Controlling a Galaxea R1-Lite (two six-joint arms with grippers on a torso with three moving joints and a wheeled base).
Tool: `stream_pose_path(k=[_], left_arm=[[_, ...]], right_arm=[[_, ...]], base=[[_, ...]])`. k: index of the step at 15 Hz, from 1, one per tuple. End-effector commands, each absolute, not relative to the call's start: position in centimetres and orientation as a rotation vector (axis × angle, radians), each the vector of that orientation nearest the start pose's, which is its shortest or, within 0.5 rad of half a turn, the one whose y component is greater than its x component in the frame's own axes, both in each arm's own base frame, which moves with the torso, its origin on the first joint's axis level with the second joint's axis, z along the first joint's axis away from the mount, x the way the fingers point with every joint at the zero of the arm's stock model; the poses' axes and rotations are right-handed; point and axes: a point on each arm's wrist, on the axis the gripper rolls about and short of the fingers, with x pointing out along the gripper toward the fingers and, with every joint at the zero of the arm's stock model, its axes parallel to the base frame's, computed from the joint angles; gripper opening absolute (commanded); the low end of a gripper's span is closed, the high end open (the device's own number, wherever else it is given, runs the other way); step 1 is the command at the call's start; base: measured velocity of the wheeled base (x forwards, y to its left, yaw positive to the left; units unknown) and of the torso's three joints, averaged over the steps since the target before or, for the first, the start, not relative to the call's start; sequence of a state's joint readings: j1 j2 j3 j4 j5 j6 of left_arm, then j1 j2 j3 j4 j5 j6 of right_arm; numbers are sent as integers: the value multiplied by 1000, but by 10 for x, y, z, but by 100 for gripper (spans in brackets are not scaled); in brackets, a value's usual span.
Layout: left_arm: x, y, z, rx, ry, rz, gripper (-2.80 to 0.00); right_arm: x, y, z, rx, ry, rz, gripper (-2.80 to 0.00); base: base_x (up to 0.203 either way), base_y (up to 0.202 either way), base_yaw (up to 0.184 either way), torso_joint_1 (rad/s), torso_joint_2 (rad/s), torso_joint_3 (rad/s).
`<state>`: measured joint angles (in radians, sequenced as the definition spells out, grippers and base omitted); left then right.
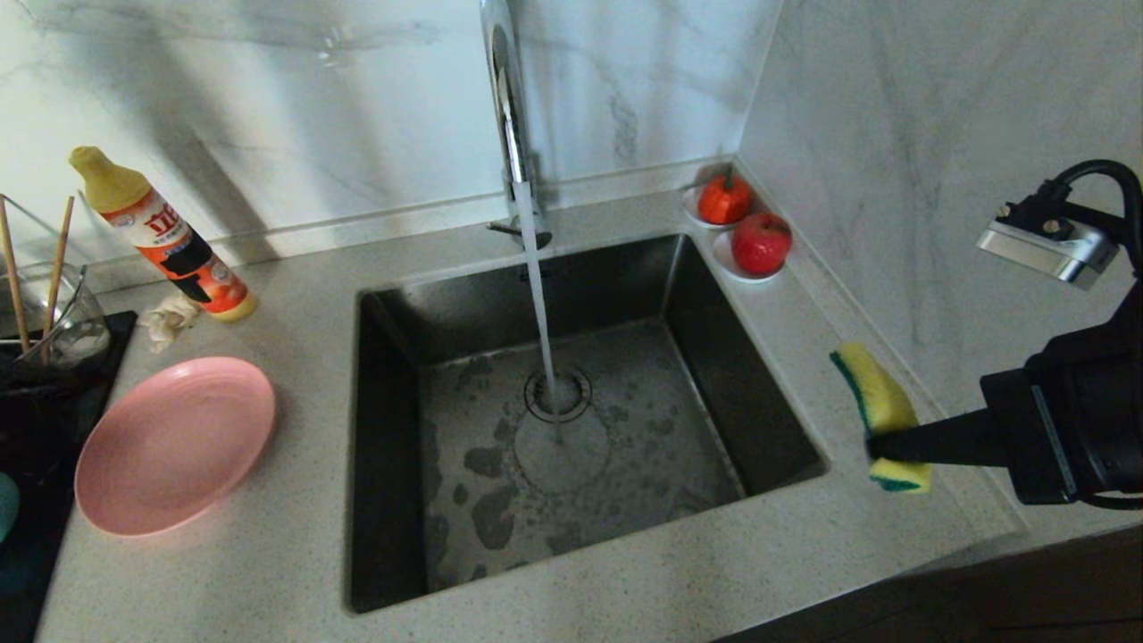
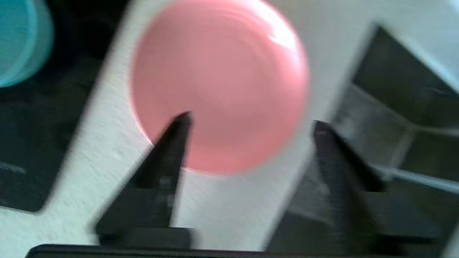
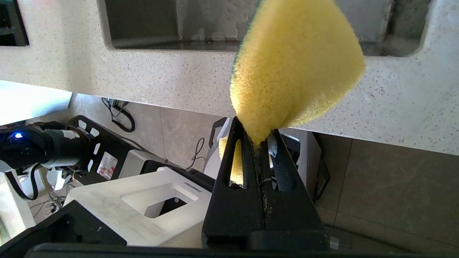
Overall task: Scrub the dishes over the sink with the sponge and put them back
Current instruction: Put down the sponge
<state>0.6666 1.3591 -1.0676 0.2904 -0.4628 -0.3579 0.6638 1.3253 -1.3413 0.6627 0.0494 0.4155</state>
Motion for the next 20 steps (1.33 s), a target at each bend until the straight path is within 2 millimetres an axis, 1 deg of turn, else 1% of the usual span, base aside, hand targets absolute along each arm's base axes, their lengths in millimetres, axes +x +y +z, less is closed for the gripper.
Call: stream_pose_path(k=[1,3,4,6,7,9,11,13,14,15,16,18,20], left_arm=[[148,101,287,-635,393,201,-280],[138,90,295,-646,373,56,-280],[135,86,297,-636,363,31,-280],[138,78,300,-606,366,-20,-280],[144,76,300,-566,374,-44,-280],[168,77,293,-430,422,-62,-280],[199,70,286,-197,449,-5,-280],[213,46,297,-46,322,-27,-280],[212,32,306,-4,245,-51,-280],[201,20,316,22,170,-74,-280],[181,10,327,37,98,-99,-280],[134,2,338,50,-10,-120,-280],[81,-1,338,58,-113,-117,-280]], right_arm=[[142,113,309,188,755,543,-280],[141,111,308,188,754,538,-280],[141,110,307,189,756,533,-280],[141,109,307,188,756,531,-280],[141,109,307,187,757,530,-280],[141,109,307,186,753,525,-280],[139,107,308,190,746,524,-280],[140,106,305,186,756,512,-280],[140,106,305,186,756,511,-280],[140,105,305,187,755,511,-280],[140,105,304,189,760,509,-280],[140,105,300,184,773,505,-280],[140,105,300,182,775,505,-280]], base=[[0,0,0,0,0,0],[0,0,0,0,0,0],[0,0,0,0,0,0],[0,0,0,0,0,0],[0,0,0,0,0,0],[0,0,0,0,0,0],[0,0,0,0,0,0],[0,0,0,0,0,0],[0,0,0,0,0,0],[0,0,0,0,0,0],[0,0,0,0,0,0],[0,0,0,0,0,0],[0,0,0,0,0,0]])
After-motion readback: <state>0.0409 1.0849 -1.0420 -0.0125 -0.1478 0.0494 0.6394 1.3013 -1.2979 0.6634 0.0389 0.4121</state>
